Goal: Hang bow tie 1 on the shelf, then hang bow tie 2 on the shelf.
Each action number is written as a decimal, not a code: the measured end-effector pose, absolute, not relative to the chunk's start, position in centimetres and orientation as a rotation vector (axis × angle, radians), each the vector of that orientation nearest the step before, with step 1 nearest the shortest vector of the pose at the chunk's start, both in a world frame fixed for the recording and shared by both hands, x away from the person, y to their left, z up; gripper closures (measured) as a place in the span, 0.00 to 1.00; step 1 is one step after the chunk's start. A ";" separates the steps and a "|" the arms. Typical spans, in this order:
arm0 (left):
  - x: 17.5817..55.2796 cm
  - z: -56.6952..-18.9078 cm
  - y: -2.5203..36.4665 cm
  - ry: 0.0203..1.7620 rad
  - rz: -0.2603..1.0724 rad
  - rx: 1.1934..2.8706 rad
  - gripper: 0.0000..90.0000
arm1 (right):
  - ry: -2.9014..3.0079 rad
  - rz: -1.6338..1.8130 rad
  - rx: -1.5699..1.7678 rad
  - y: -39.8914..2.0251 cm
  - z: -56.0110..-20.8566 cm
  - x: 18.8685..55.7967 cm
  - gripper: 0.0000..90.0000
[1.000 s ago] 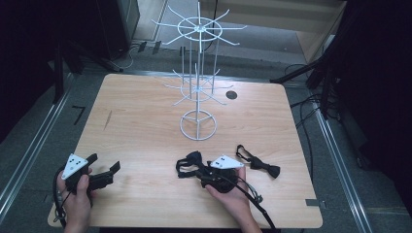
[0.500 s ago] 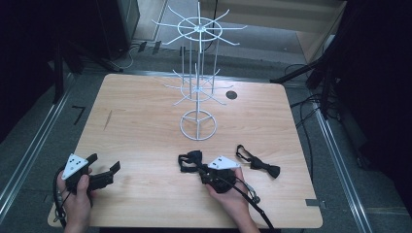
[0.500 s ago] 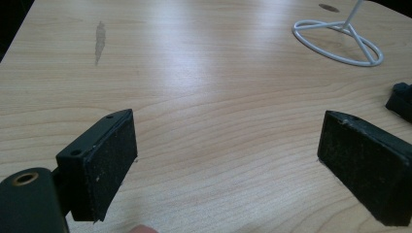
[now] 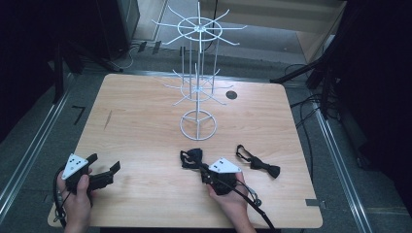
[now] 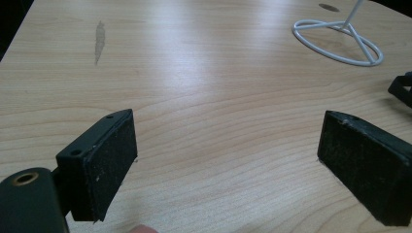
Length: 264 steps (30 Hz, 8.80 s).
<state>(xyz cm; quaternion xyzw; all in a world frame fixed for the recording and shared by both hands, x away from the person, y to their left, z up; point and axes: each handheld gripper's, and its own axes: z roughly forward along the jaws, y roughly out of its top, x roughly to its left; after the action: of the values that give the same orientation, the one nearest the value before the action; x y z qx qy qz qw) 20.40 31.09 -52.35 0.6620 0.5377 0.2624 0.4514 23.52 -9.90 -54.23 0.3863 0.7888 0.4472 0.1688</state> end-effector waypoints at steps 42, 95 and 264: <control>20.4 -52.4 31.1 1.329 0.649 1.634 0.09 | 2.035 1.440 1.079 -12.0 -50.3 22.6 0.91; 20.4 -52.3 31.1 1.330 0.649 1.634 0.09 | 1.834 1.485 1.064 -14.3 -45.4 22.8 0.90; 20.3 -52.3 31.1 1.331 0.653 1.637 0.09 | 1.858 1.114 1.445 -26.4 -53.4 24.9 0.48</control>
<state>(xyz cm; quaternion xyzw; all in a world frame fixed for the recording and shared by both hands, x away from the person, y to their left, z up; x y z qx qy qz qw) 20.32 31.06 -52.35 0.6621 0.5382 0.2641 0.4497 24.89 -26.37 -53.36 0.5349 0.6879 0.4126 0.2655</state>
